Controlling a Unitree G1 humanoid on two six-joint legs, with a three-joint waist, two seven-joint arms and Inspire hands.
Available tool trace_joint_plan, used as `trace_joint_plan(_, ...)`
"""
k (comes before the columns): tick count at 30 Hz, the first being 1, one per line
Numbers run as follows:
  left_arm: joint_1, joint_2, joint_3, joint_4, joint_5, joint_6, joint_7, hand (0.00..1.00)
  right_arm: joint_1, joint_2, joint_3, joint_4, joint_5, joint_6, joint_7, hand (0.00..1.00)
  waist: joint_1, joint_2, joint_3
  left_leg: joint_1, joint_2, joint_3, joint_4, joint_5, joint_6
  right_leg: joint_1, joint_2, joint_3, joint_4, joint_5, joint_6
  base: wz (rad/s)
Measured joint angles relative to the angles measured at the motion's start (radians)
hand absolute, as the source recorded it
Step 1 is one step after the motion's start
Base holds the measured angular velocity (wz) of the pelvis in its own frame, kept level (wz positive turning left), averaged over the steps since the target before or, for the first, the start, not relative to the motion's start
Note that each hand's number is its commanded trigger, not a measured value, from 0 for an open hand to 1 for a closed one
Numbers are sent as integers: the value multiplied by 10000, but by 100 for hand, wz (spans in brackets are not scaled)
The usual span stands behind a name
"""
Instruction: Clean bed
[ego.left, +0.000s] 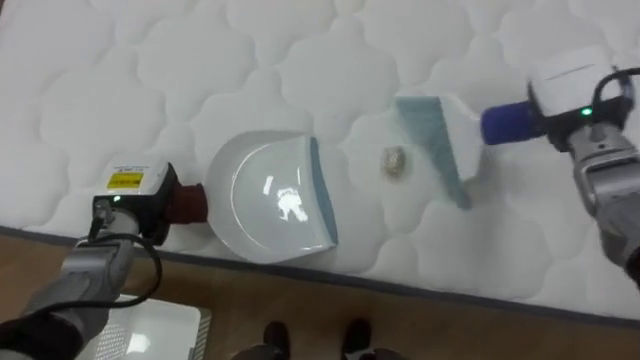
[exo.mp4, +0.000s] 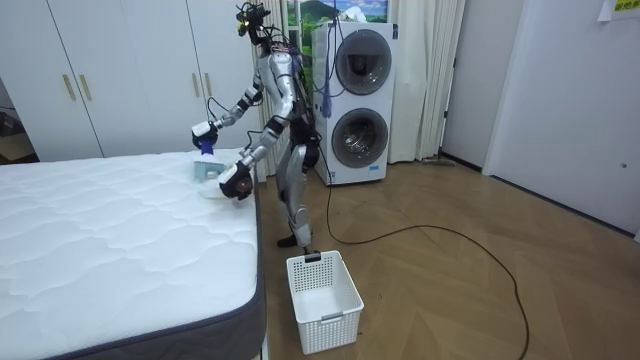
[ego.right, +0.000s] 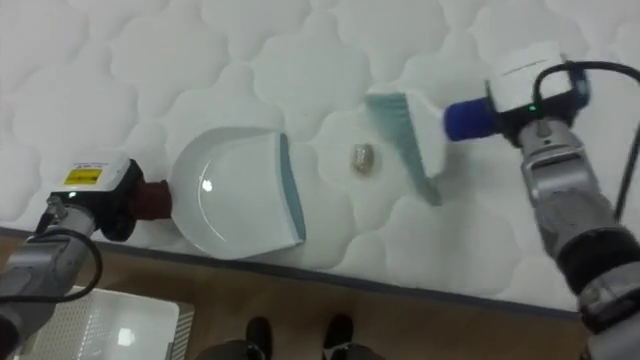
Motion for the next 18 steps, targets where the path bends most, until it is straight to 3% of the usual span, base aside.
trace_joint_plan(3,-11,-18,-3,0,-151,-17,5,100,68,383,-6,-172,1573,-346,652,100,69,10,-4,-218,8,-52,64,-1,2,-209,-40,-22,106,-8,7,6)
trace_joint_plan(9,-7,-21,96,-88,-144,-145,25,100,22,398,-97,-332,3774,-647,1574,100,80,43,-17,-562,5,-96,373,-2,5,-453,-152,-123,339,-10,10,4)
trace_joint_plan(18,72,-189,183,-101,-95,-447,38,100,26,437,-135,-1525,4725,-1633,3045,100,365,244,-43,-641,4,-90,484,-33,54,-638,-215,-142,672,-84,-81,0)
